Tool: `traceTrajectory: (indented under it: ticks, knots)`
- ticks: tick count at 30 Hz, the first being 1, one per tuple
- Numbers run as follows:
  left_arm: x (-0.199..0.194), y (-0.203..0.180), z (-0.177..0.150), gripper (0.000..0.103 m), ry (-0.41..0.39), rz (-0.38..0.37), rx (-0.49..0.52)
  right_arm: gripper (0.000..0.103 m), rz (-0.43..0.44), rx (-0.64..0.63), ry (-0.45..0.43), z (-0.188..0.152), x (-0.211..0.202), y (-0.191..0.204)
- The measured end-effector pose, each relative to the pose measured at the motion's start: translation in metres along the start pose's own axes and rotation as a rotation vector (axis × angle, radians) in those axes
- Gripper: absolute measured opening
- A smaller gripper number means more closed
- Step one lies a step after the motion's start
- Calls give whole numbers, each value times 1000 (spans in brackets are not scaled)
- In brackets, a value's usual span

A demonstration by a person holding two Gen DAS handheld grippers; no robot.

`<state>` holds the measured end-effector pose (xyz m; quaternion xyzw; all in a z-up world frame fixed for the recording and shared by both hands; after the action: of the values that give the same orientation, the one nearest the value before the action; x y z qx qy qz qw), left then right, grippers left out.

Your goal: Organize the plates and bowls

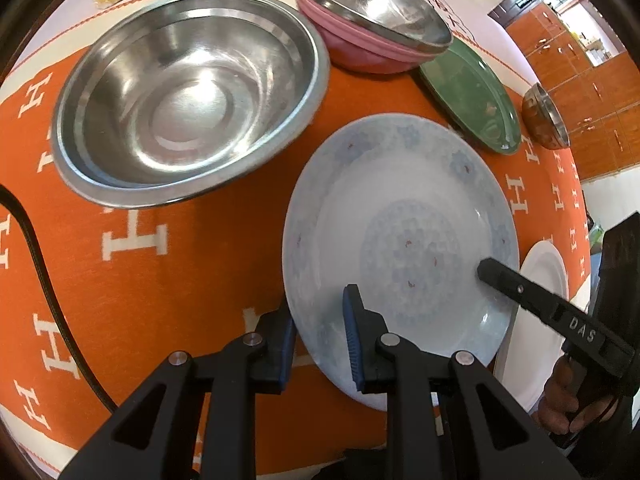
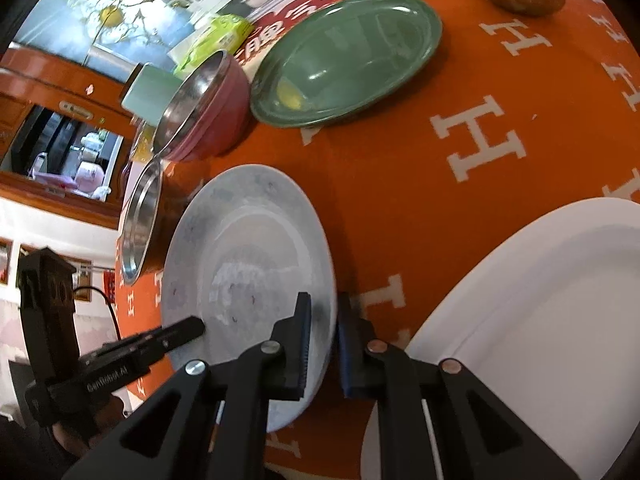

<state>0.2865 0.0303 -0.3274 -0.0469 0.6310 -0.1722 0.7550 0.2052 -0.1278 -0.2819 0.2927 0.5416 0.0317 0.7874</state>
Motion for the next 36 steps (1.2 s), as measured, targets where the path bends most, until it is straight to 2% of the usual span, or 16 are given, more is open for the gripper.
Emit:
traceTrajectory:
  ticks: [6, 11, 28, 36]
  knots:
    - [-17, -3, -1, 19, -53, 8, 22, 11, -11, -74, -26, 1, -10, 13]
    - [-29, -6, -3, 19, -81, -16, 27, 11, -8, -105, -70, -1, -24, 19]
    - [-97, -54, -24, 19, -255, -98, 185, 11, -11, -178, -316, -13, -108, 29]
    - [-114, -81, -41, 19, -296, -132, 242, 11, -40, -203, -399, -27, -146, 22]
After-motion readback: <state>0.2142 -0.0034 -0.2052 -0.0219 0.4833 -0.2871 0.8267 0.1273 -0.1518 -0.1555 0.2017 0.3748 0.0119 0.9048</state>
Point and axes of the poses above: each gripper's, at about its wrist camera, not at the fingertips, and x roughly the way its jaws point, y to its left, z to its top, the point moved 8 cm from there along x, roughly the way its jaws point, and after that the axes turned 4 degrees about -y, right-handed, at the moved point
